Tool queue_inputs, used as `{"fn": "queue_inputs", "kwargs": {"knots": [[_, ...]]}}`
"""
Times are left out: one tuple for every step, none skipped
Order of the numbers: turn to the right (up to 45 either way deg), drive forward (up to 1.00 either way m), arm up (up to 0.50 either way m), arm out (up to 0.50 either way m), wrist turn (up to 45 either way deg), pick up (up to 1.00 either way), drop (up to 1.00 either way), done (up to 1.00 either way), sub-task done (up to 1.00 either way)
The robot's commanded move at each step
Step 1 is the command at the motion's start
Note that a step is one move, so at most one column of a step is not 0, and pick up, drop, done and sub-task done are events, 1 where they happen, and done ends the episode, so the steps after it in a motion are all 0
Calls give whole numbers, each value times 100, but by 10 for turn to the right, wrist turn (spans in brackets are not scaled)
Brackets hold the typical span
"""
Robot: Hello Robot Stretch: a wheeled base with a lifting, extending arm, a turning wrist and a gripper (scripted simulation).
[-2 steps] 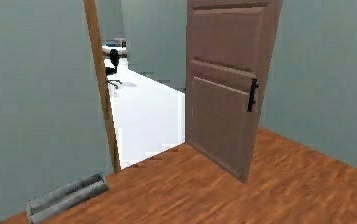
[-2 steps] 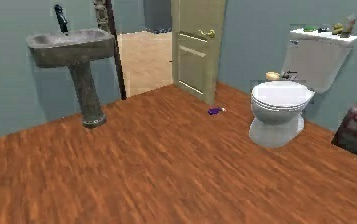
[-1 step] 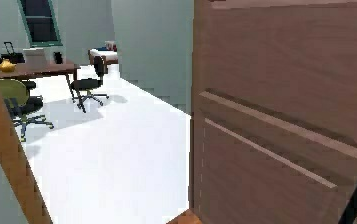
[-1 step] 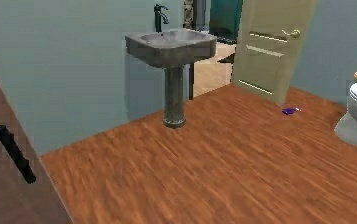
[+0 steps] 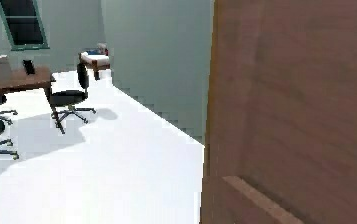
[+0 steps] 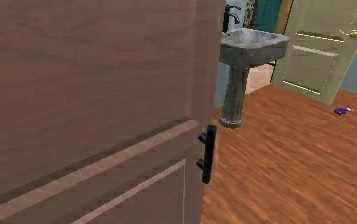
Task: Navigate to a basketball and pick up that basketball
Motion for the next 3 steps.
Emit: {"fn": "queue_inputs", "kwargs": {"knots": [[-150,0,0,0,0,0,0,0,0],[0,100,0,0,0,0,0,0,0],[0,100,0,0,0,0,0,0,0]]}}
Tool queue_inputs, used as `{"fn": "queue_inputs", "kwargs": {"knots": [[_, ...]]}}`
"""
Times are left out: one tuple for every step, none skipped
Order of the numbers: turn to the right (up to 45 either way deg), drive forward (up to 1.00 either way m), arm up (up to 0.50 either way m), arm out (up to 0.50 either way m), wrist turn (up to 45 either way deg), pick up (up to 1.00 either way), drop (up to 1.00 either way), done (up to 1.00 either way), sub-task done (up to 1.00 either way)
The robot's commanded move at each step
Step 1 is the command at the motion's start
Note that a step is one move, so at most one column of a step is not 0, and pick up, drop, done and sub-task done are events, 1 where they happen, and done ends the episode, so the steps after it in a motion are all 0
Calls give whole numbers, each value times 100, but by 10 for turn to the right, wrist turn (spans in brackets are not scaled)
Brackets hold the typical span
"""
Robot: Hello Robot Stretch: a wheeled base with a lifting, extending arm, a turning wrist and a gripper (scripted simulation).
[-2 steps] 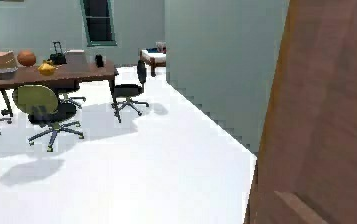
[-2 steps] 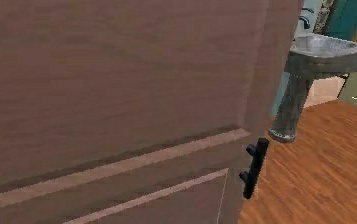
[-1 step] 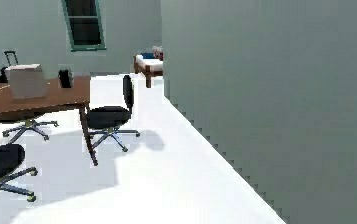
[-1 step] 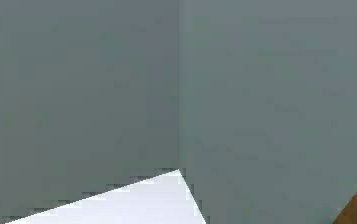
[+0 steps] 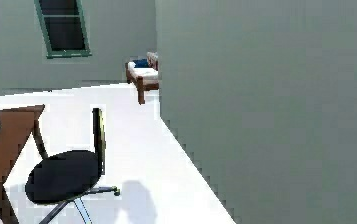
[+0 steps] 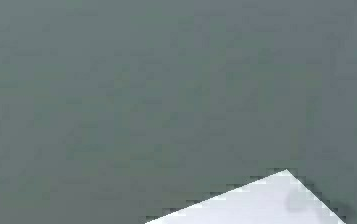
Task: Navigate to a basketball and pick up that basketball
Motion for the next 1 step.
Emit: {"fn": "queue_inputs", "kwargs": {"knots": [[-30,0,0,0,0,0,0,0,0]]}}
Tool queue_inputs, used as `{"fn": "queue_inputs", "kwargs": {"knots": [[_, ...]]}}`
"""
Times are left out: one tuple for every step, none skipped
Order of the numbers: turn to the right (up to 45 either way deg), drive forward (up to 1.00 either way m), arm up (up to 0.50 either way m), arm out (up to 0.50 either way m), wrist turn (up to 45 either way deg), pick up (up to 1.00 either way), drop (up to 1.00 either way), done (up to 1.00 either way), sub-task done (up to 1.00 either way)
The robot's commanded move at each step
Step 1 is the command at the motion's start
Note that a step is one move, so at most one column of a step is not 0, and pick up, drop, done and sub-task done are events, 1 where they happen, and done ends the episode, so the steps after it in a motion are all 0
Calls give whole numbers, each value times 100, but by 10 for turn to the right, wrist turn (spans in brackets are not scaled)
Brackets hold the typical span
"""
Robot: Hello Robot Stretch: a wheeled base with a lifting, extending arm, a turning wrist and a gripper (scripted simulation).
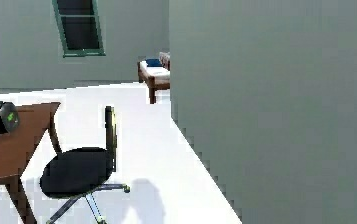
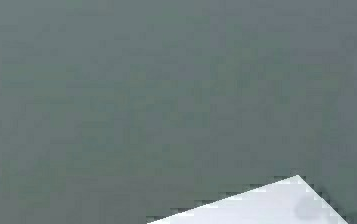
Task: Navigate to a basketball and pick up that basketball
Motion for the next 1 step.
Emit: {"fn": "queue_inputs", "kwargs": {"knots": [[0,100,0,0,0,0,0,0,0]]}}
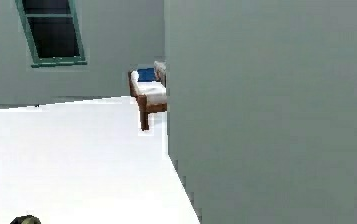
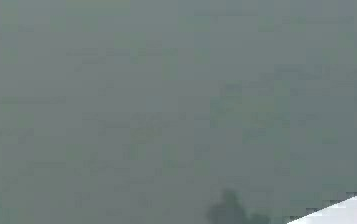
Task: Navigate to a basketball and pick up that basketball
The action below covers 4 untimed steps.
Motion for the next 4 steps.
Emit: {"fn": "queue_inputs", "kwargs": {"knots": [[-30,0,0,0,0,0,0,0,0],[0,30,0,0,0,0,0,0,0],[-120,0,0,0,0,0,0,0,0],[0,40,0,0,0,0,0,0,0]]}}
